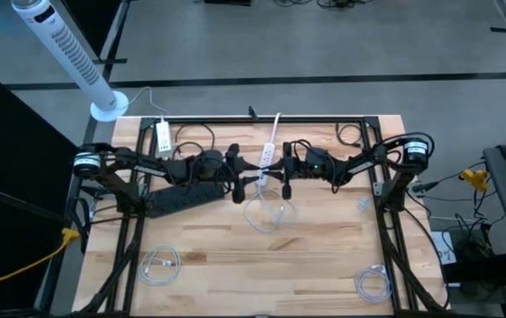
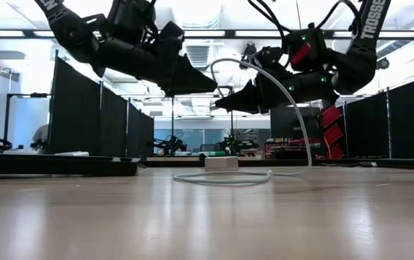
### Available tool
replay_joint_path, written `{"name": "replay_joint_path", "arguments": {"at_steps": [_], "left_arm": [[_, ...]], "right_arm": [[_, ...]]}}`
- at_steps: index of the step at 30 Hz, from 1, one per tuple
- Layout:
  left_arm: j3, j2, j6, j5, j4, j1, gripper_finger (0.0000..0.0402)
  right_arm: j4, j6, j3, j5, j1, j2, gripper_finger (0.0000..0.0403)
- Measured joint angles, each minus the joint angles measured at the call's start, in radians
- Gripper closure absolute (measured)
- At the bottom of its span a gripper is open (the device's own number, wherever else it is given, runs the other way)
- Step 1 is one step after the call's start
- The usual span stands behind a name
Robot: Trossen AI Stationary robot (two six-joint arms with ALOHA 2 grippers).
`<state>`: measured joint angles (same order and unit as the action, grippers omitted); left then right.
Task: Insert USB
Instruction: Insert the light blue USB cable into the right white outlet
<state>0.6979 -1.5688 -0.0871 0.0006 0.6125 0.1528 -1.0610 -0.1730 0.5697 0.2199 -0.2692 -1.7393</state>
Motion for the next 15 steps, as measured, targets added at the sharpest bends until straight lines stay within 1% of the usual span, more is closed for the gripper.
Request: {"name": "replay_joint_path", "arguments": {"at_steps": [5, 9, 15], "left_arm": [[0.001, 0.000, -0.015, -0.011, -0.001, 0.003, 0.0268], [0.005, 0.000, -0.029, -0.018, 0.000, 0.002, 0.0281], [0.007, 0.000, -0.032, -0.018, 0.051, 0.002, 0.0298]], "right_arm": [[-0.024, -0.002, 0.000, -0.001, 0.003, 0.000, 0.0386], [-0.022, -0.007, 0.011, 0.000, 0.003, 0.000, 0.0386], [-0.021, 0.005, 0.017, -0.002, 0.003, 0.000, 0.0386]]}}
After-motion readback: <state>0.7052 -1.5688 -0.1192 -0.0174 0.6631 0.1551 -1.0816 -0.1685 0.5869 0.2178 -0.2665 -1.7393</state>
